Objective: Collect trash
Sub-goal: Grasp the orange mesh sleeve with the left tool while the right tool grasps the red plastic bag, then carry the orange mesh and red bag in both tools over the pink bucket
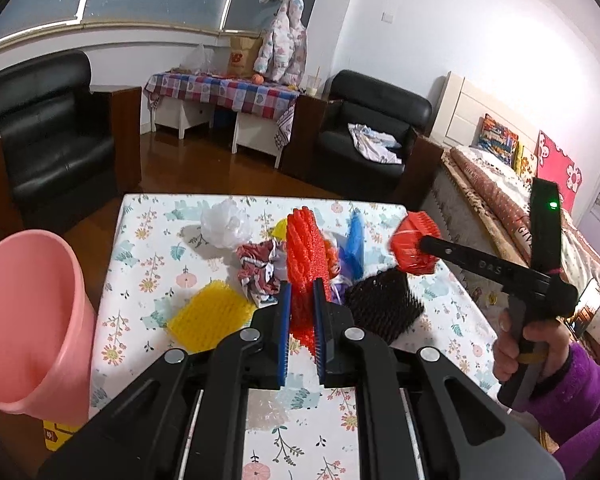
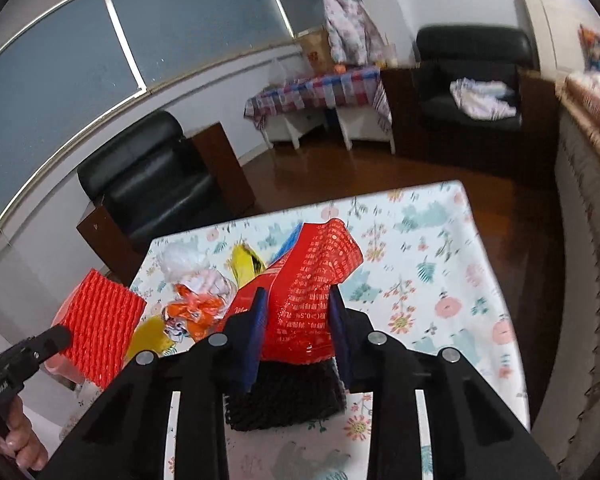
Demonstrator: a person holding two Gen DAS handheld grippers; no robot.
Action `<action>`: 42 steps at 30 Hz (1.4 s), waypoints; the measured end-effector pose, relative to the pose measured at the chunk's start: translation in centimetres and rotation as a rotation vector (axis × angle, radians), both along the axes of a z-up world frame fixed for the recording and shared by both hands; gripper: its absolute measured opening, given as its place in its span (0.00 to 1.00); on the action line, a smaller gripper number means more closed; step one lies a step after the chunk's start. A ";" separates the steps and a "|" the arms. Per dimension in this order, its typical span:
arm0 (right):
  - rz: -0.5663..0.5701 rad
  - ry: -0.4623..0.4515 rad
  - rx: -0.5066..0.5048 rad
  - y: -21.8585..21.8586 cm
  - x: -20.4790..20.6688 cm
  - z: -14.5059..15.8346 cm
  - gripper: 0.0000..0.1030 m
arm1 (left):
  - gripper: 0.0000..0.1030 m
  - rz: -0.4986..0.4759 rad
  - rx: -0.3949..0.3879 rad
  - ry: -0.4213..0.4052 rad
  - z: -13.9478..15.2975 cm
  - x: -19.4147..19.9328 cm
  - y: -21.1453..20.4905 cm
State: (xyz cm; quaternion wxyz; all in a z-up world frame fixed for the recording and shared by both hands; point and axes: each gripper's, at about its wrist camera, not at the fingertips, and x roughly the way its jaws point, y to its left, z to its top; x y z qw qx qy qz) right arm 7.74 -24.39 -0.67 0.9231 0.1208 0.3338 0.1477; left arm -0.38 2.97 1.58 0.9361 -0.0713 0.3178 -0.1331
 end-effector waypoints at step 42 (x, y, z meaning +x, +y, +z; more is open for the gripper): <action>0.707 -0.022 -0.043 36.1 -3.4 3.9 0.27 | 0.10 0.538 0.081 -0.013 0.5 -7.3 20.1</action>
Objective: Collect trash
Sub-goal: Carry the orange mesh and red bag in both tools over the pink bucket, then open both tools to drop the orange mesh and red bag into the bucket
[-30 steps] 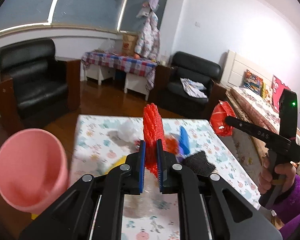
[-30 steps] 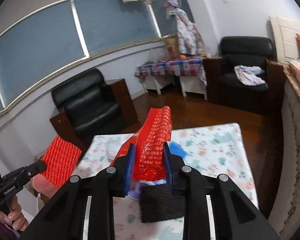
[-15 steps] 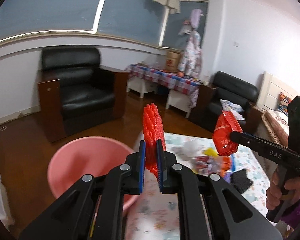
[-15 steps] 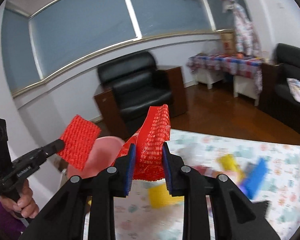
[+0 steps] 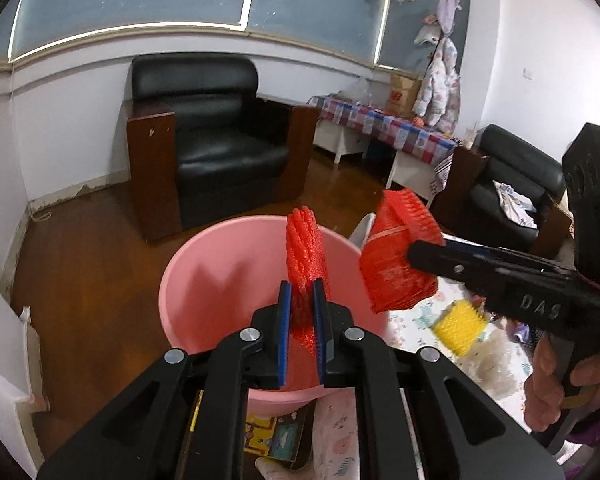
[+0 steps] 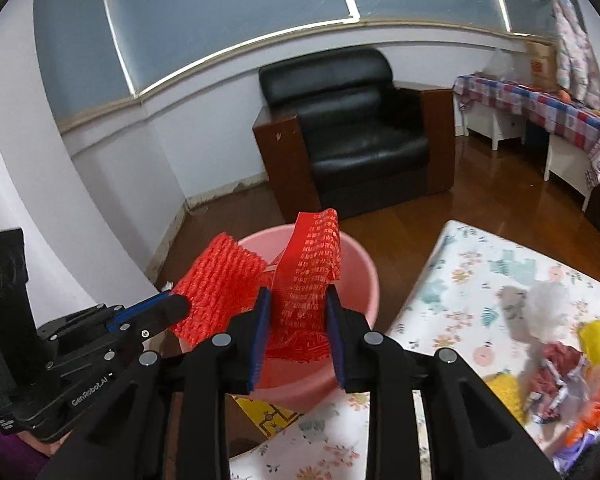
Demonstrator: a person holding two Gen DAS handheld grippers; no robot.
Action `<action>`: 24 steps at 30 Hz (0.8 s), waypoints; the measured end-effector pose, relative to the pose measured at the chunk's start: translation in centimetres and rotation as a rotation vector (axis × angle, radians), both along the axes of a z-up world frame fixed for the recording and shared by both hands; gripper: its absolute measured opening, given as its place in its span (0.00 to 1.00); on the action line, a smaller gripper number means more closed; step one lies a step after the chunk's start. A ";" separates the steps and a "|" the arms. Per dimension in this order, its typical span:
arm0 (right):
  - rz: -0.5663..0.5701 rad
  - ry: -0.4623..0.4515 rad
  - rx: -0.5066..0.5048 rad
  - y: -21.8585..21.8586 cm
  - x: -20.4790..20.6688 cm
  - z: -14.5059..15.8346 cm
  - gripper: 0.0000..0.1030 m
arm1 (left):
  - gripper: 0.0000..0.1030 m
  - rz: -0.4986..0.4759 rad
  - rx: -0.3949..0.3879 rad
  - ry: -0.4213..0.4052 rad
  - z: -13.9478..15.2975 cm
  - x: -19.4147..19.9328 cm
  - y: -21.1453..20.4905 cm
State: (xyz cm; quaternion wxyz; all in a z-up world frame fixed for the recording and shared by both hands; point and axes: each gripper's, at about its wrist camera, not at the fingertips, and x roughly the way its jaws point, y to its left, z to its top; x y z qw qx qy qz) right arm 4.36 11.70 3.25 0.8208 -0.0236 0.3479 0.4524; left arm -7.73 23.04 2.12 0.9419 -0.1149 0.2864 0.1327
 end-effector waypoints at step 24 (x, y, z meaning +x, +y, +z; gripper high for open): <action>0.000 0.021 -0.013 -1.0 0.6 -1.4 0.50 | 0.28 0.016 -0.001 0.020 -0.3 0.9 -0.7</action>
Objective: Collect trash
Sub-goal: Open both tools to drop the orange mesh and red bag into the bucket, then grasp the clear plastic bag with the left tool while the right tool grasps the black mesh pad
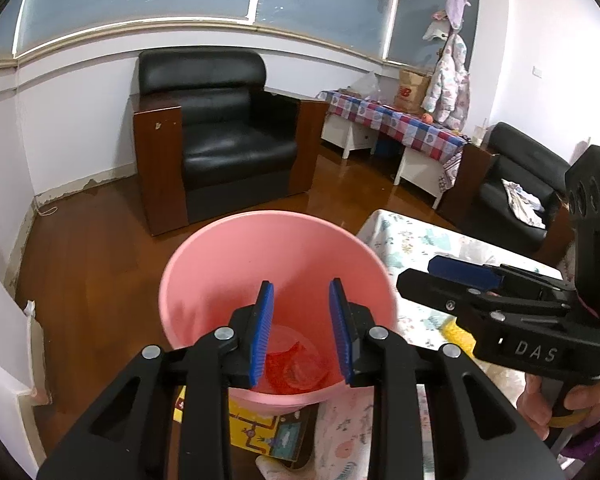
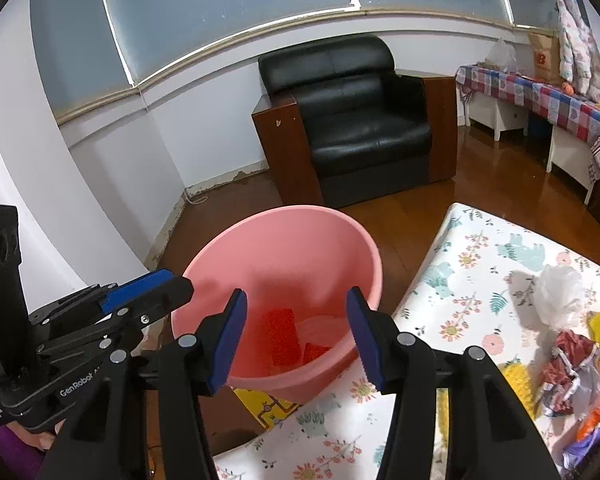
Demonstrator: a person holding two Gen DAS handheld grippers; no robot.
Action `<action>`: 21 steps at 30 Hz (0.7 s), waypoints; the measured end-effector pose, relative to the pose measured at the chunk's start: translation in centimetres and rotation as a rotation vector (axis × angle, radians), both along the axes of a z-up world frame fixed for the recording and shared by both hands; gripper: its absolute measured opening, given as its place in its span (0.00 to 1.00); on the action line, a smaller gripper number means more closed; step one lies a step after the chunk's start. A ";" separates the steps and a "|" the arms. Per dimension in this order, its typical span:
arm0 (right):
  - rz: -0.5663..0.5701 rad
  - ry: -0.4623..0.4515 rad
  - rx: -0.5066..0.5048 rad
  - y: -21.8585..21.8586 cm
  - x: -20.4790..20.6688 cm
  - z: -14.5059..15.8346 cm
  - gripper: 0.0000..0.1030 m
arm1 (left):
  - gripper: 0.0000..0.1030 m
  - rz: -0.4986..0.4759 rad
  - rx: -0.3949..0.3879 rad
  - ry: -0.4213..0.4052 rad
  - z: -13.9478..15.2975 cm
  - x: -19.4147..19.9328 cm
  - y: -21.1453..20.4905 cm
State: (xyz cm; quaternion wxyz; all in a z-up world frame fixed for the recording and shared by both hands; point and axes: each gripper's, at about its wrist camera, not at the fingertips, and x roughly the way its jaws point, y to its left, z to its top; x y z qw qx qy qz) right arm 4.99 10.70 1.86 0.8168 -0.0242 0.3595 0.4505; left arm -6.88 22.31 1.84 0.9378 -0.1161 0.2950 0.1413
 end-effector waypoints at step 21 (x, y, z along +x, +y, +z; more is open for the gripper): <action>-0.452 0.010 -0.113 -22.4 -2.3 -2.5 0.50 | 0.28 -0.445 -0.018 0.043 -0.3 2.8 -13.0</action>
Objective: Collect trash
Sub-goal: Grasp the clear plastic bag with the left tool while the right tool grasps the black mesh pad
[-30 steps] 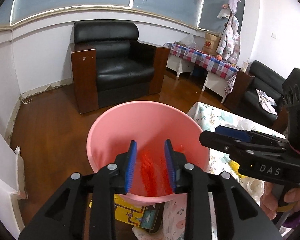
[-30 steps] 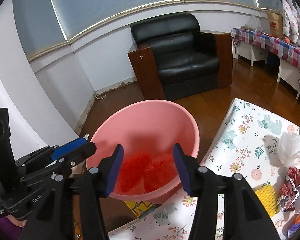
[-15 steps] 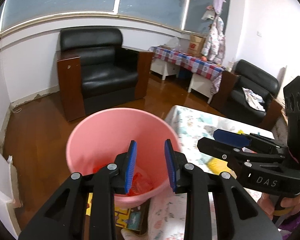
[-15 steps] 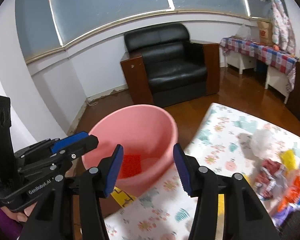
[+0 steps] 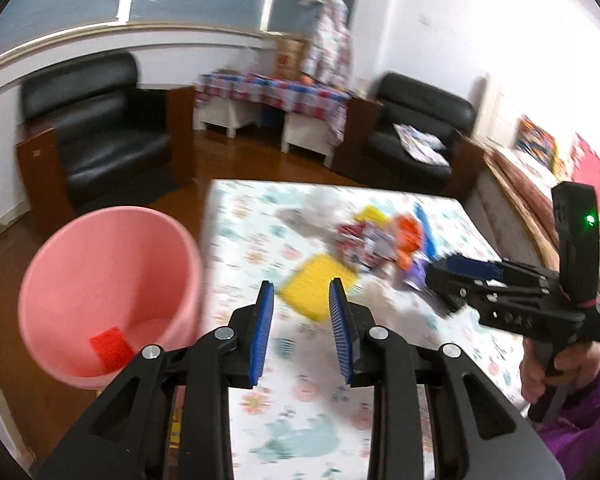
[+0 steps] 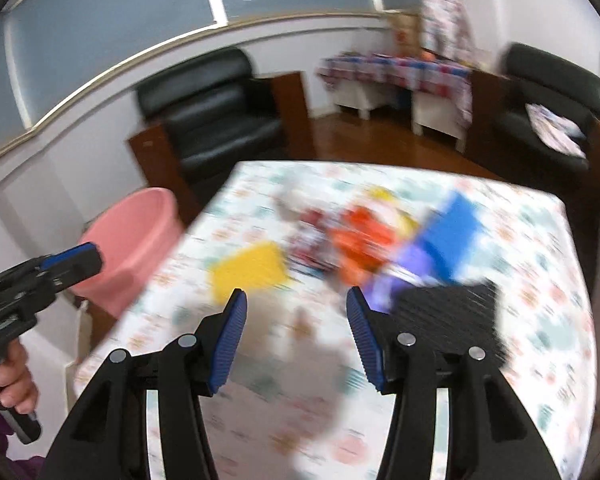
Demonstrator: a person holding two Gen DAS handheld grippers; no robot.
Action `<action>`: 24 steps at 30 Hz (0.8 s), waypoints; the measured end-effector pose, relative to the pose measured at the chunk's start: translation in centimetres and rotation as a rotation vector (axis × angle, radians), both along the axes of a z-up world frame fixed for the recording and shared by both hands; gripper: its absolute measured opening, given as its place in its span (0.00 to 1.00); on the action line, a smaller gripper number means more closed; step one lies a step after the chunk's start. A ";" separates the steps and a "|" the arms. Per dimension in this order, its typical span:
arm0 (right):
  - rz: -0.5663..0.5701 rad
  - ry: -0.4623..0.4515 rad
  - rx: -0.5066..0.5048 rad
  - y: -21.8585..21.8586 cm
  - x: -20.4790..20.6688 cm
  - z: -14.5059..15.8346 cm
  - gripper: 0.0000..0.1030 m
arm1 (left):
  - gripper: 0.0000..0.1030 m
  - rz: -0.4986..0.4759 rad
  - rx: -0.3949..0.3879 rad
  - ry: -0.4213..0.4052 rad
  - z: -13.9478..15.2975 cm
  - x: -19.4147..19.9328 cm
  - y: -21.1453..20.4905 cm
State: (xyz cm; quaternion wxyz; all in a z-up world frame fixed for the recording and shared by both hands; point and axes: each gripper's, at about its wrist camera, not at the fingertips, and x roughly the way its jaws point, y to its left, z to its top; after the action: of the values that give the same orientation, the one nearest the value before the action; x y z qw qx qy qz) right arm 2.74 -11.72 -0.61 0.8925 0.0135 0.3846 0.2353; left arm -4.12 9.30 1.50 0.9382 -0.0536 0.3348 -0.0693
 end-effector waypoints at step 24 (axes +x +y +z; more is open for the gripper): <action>-0.225 0.143 -0.002 -9.1 1.6 -4.5 0.63 | 0.28 -0.135 0.186 0.205 -7.2 3.5 -6.8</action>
State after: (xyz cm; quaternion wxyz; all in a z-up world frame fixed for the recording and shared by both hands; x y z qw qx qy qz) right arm 4.37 -20.84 -5.12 0.8835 0.0723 0.4437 0.1317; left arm -0.66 2.51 -5.75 0.8931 0.0493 0.4368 -0.0953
